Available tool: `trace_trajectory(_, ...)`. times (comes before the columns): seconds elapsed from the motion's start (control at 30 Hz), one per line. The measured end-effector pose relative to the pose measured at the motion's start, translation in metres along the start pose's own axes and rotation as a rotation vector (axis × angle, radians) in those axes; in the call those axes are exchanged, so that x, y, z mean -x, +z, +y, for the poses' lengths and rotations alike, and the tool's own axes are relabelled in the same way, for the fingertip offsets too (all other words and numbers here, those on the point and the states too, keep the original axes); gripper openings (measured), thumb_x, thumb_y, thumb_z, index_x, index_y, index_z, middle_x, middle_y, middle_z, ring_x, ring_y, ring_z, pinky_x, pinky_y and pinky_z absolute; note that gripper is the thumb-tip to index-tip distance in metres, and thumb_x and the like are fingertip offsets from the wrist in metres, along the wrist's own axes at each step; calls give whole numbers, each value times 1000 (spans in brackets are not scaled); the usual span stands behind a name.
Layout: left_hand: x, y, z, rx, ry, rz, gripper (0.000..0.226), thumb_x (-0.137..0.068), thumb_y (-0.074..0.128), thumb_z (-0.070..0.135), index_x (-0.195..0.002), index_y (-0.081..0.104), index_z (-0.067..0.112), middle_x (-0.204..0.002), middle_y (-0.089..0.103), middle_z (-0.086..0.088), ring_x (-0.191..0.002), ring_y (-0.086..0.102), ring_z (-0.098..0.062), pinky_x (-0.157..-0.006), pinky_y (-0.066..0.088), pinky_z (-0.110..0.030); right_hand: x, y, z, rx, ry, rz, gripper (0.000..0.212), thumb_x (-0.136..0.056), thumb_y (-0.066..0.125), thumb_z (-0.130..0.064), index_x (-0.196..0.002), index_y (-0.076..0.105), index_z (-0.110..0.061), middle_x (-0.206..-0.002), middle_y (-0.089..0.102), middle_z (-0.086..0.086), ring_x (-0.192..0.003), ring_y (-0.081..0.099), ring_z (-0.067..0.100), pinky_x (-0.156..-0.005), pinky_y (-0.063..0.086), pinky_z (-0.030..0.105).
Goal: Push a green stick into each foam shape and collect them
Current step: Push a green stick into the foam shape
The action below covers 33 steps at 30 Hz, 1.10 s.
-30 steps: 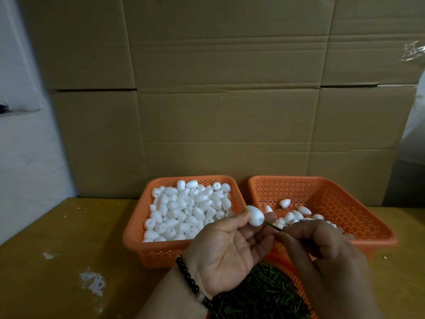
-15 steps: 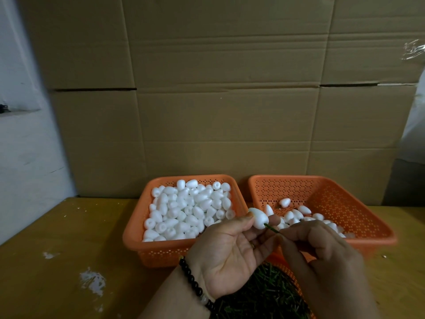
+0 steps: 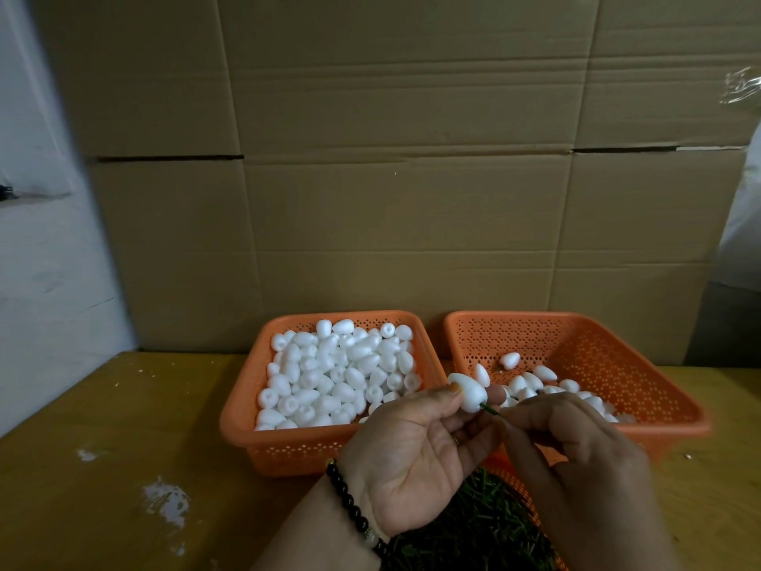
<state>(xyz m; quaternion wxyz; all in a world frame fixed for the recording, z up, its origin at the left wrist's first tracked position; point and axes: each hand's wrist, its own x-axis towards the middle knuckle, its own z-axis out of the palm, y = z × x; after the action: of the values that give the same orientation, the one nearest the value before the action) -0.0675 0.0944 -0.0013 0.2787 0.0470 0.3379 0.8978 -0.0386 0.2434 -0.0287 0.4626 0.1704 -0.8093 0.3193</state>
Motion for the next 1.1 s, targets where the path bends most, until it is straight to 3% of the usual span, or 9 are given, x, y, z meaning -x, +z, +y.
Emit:
trace_trajectory(0.3,-1,0,-2,-13,10,-6,14,-79,57,2,-90,63,-3,-108,68,-26,-89,69,-28,-71,59,-33,1,1,1,25,11,10,11,-80,75,-17,-71,70,-13,-73,64,-8,-70,60,4,-58,49,20)
trace_trajectory(0.67,-2,-1,-4,-21,20,-2,17,-78,59,2,-93,63,-5,-108,68,-25,-89,70,-27,-71,59,-33,1,1,1,22,18,19,9,-80,74,-14,-73,70,-12,-74,64,-7,-70,60,4,-57,50,20)
trace_trajectory(0.83,-1,-2,-4,-22,17,-14,18,-80,58,3,-95,62,-6,-107,68,-25,-88,70,-27,-70,59,-32,0,0,0,35,-7,13,2,-71,69,-15,-72,69,-13,-74,63,-9,-72,58,3,-61,48,13)
trace_trajectory(1.1,-2,-4,-5,-37,15,-15,16,-80,57,3,-92,64,-5,-108,68,-25,-89,70,-28,-74,59,-33,0,-1,1,25,1,-2,3,-71,69,-15,-72,70,-13,-74,64,-8,-71,59,3,-60,48,17)
